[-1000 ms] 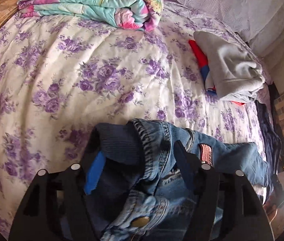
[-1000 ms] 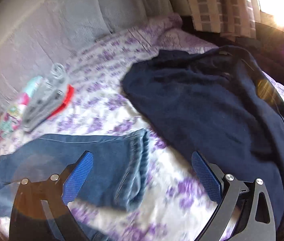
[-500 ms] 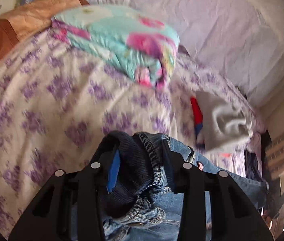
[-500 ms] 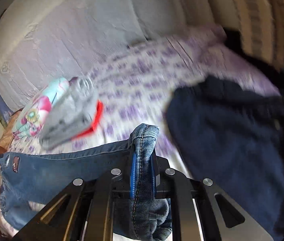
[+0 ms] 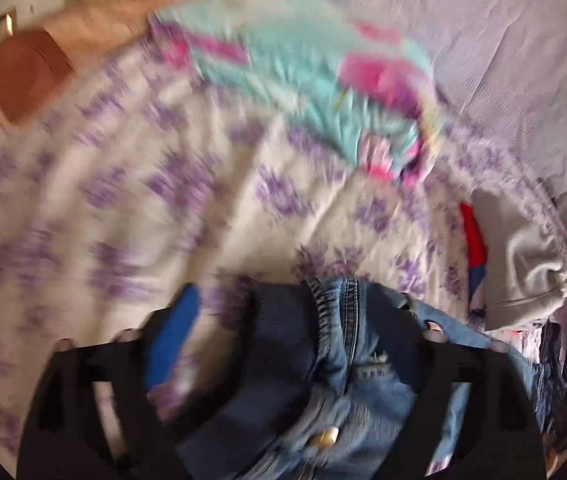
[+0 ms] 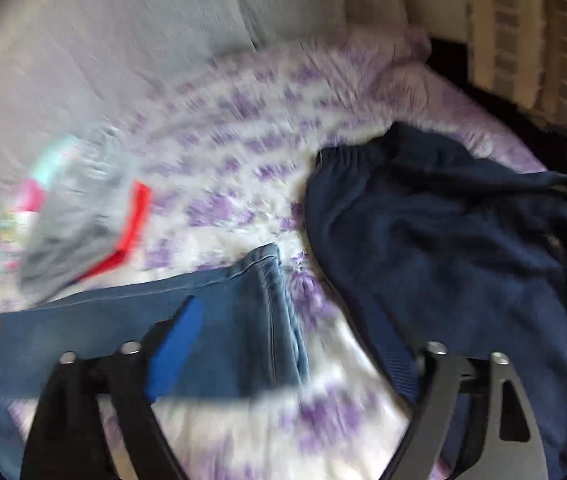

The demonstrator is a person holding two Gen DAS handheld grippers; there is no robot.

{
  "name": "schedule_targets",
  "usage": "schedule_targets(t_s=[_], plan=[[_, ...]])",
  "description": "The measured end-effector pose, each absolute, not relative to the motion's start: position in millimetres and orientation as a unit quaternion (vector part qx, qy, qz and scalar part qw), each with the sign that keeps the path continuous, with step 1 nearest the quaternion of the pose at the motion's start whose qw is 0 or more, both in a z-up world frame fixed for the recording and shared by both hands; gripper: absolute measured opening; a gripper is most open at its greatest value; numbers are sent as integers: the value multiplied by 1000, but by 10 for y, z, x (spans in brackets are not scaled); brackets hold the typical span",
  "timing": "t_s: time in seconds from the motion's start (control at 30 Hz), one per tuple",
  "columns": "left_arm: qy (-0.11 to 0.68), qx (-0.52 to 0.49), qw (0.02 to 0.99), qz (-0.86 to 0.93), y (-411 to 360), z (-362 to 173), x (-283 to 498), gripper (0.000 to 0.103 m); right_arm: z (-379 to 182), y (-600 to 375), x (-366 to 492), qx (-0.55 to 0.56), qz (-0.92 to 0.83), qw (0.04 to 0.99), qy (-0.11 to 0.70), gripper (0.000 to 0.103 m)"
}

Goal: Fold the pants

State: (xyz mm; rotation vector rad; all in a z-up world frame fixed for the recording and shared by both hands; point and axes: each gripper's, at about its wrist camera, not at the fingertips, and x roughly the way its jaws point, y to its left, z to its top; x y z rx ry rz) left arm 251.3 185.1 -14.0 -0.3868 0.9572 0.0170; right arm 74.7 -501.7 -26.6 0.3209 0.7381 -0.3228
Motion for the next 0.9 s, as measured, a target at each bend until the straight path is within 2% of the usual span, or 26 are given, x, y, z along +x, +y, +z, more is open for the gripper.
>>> schedule_targets(t_s=[0.1, 0.33, 0.47, 0.63, 0.67, 0.7, 0.73, 0.77, 0.8, 0.83, 0.87, 0.9], plan=[[443, -180, 878, 6, 2018, 32, 2063, 89, -151, -4883, 54, 157, -110, 916, 352, 97], [464, -162, 871, 11, 2110, -181, 1002, 89, -567, -4409, -1166, 170, -53, 901, 395, 97], [468, -193, 862, 5, 2170, -399, 642, 89, -749, -4207, -1453, 194, -23, 894, 403, 97], [486, -231, 843, -20, 2019, -687, 723, 89, -840, -3954, -1512, 201, 23, 893, 401, 97], [486, -223, 845, -24, 1947, -716, 774, 92, -848, -3902, -1495, 198, 27, 895, 400, 96], [491, -206, 846, -21, 1844, -772, 857, 96, -859, -3839, -1460, 181, 22, 897, 403, 85], [495, -199, 846, -21, 1782, -814, 920, 96, -872, -3818, -1420, 167, 18, 898, 407, 68], [497, -195, 846, -15, 1733, -850, 976, 96, -893, -3831, -1343, 156, 14, 896, 416, 21], [488, -197, 850, -6, 1692, -837, 996, 85, -913, -3887, -1264, 164, 20, 891, 424, 12], [476, -202, 856, -11, 1670, -781, 997, 70, -891, -4015, -1208, 206, 46, 882, 421, 11], [471, -204, 858, -11, 1661, -711, 1010, 51, -828, -4101, -1160, 223, 55, 880, 415, 10], [461, -215, 861, -11, 1703, -603, 1007, 36, -697, -4194, -1067, 218, 55, 886, 406, 10]])
